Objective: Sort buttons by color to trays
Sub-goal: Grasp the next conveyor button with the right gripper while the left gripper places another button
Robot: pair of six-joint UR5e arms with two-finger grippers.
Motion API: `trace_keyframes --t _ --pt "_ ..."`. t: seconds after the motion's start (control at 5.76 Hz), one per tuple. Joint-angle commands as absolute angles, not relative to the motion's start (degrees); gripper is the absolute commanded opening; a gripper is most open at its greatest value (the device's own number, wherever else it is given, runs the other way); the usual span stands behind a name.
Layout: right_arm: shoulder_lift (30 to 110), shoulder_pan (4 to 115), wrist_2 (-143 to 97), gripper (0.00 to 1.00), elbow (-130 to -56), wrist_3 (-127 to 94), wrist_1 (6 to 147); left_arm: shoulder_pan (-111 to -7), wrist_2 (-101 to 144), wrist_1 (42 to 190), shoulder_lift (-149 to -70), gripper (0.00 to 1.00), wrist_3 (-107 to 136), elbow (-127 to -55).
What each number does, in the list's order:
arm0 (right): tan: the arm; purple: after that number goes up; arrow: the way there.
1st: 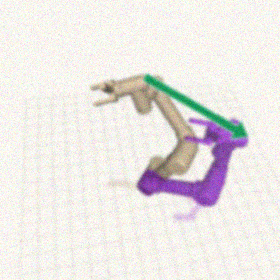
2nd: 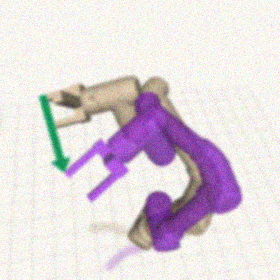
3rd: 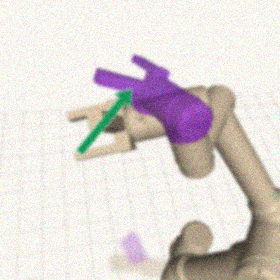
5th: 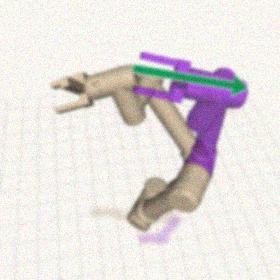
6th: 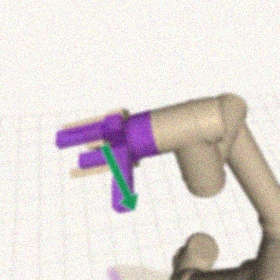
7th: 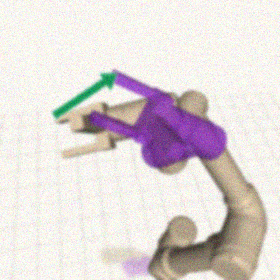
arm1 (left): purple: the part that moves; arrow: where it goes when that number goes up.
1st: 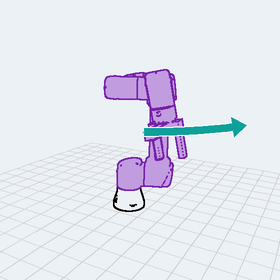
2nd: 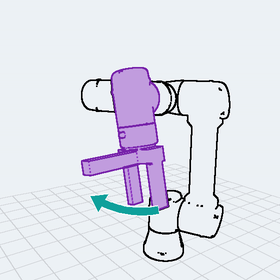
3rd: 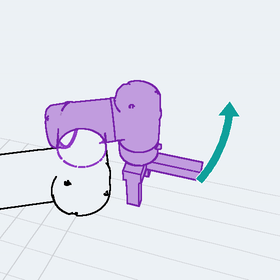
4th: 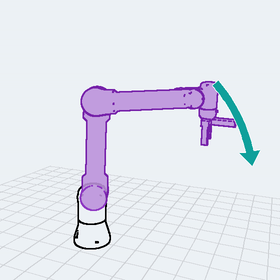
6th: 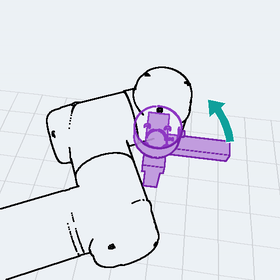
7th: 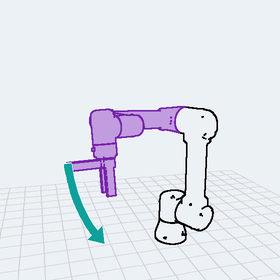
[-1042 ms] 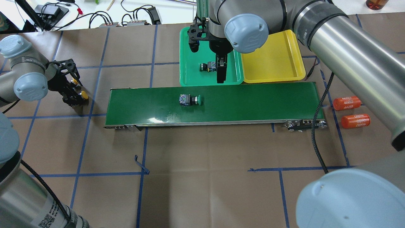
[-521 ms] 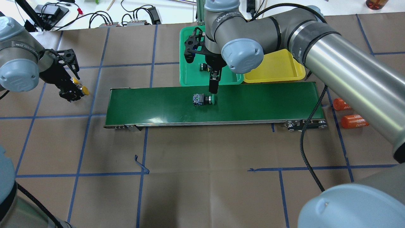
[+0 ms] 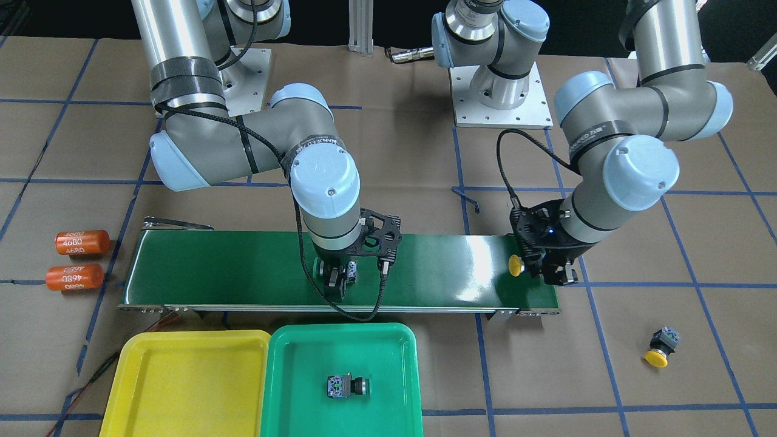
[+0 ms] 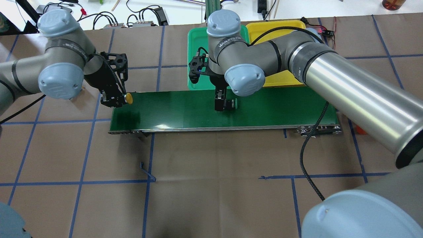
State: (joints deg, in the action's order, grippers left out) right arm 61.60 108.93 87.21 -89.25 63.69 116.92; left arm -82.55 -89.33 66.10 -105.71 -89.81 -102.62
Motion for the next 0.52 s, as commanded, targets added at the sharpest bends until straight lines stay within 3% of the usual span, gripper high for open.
trace_keyframes --t 0.0,0.17,0.35 --pt "62.75 105.76 90.42 0.95 -93.68 66.79 122.26 -84.2 -89.21 64.43 -105.82 0.06 -90.53 -105.37" --pt "64.49 103.99 90.79 0.69 -94.65 67.23 121.12 -84.37 -89.12 63.9 -105.91 0.73 -89.92 -105.47" --pt "65.12 102.5 90.97 0.4 -96.4 68.98 121.11 -83.77 -88.95 63.98 -105.73 0.94 -89.83 -104.6"
